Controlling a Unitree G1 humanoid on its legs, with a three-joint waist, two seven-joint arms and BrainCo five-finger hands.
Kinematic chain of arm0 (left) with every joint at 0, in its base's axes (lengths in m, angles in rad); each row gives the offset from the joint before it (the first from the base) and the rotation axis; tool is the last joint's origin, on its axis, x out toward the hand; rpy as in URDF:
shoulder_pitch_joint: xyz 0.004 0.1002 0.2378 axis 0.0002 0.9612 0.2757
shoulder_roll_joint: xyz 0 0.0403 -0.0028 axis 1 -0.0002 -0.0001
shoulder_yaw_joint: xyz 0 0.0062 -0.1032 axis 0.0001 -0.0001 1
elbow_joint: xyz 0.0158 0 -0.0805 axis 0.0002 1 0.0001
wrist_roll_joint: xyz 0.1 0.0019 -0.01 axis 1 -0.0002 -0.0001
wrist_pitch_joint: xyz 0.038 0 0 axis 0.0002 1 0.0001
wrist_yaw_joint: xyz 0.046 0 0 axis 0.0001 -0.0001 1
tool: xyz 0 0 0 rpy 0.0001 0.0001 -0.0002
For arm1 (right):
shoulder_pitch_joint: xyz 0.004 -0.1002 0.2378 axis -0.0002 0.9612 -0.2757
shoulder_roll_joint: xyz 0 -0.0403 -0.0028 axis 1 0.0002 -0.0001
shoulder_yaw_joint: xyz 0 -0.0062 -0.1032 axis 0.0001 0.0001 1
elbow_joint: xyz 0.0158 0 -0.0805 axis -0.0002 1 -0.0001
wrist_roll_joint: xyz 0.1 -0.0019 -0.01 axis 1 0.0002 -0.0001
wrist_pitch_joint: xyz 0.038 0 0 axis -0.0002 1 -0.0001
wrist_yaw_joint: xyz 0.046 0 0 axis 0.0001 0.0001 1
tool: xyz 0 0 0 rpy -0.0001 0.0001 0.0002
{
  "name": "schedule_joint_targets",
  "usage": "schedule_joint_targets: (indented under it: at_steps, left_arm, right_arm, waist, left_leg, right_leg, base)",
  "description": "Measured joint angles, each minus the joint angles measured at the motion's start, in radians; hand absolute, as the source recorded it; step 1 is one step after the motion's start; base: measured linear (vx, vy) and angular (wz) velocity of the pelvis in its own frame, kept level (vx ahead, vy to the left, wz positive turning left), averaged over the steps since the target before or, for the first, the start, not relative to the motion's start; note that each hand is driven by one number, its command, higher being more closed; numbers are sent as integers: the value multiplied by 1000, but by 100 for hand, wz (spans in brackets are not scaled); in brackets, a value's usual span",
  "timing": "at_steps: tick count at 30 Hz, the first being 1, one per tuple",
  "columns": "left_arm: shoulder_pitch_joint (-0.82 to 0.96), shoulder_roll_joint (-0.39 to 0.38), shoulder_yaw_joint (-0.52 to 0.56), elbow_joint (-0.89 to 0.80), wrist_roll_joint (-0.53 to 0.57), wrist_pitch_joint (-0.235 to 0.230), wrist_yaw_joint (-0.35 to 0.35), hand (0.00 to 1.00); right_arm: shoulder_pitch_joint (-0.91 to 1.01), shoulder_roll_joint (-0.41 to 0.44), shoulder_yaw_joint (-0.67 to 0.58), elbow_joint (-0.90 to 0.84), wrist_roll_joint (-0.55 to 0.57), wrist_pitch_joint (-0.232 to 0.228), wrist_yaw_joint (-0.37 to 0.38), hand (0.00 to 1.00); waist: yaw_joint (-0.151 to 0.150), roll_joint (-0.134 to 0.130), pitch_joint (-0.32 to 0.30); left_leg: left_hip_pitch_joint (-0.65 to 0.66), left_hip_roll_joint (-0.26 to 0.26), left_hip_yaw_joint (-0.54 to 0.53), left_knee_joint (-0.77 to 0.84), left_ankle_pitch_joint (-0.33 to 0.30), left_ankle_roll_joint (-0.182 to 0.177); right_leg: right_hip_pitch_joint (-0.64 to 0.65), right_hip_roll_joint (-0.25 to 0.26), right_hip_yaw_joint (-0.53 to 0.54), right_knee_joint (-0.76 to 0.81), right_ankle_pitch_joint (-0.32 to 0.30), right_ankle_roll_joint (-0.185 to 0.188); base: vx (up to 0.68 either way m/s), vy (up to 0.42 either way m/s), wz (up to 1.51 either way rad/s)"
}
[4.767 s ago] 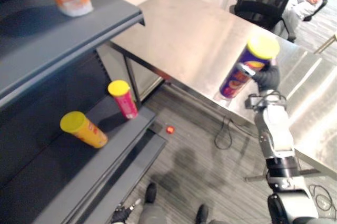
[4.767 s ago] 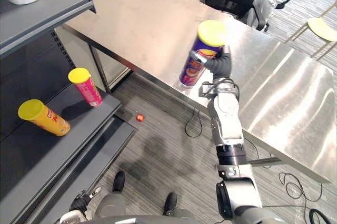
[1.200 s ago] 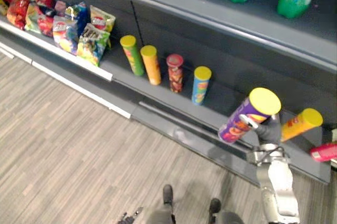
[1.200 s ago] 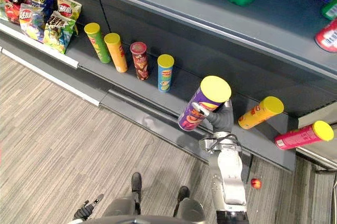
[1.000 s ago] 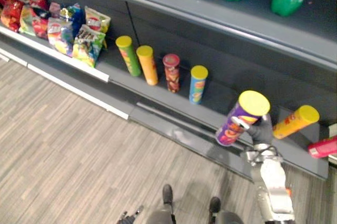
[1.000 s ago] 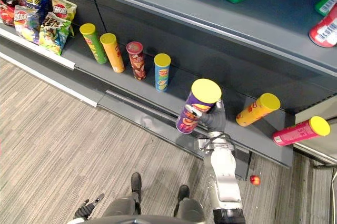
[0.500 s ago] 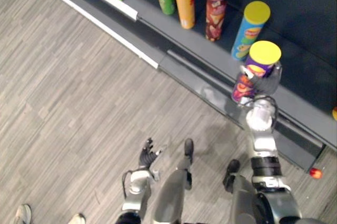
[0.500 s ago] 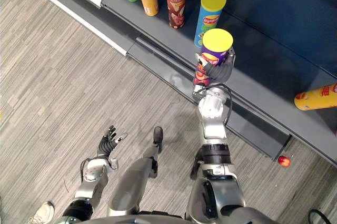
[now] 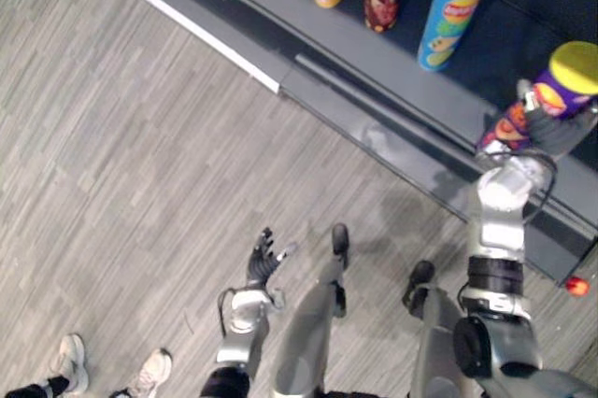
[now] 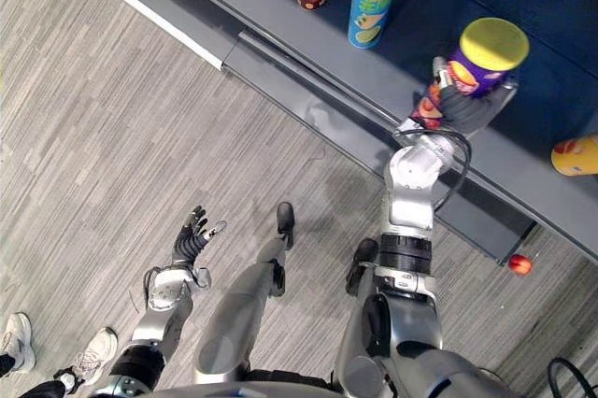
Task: Put the gum and the chips on the shelf.
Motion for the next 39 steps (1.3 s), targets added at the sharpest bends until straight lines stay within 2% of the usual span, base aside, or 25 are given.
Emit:
schedule_joint_targets:
  at_steps: [10, 16, 29, 39]
  left_arm:
    - [0, -16, 5, -29, 0, 0, 1, 0]
    - [-2, -45, 8, -66, -1, -1, 0, 0]
    - [-7, -58, 28, -137, -40, -1, -2, 0]
    - [-7, -73, 27, -157, -40, -1, -4, 0]
  right_arm:
    - [-23, -14, -30, -73, 1, 1, -37, 100]
    - [-103, -83, -36, -72, 6, 1, -34, 100]
    - [-202, -163, -62, -25, 54, 2, -36, 100]
    - [-216, -163, -59, 3, 63, 2, -35, 100]
  waist:
    - [4, 0, 0]
    - [22, 3, 3]
    - [25, 14, 8]
    - [26, 14, 8]
  left_leg:
    - [-29, 18, 67, 16, -6, 5]
    - [-63, 24, 82, 29, 0, 0]
    - [-115, 24, 130, 36, 5, 7]
    - [-154, 30, 148, 73, -8, 17]
  right_leg:
    - [-29, -4, 6, 6, -1, 0]
    - [-71, -10, 5, 31, -4, -4]
    - [-144, -34, 7, 72, -10, -6]
    - [-178, -36, 18, 80, -10, -7]
  base:
    - [24, -55, -2]
    - [29, -70, 1]
    - [24, -76, 0]
    - [11, -65, -2]
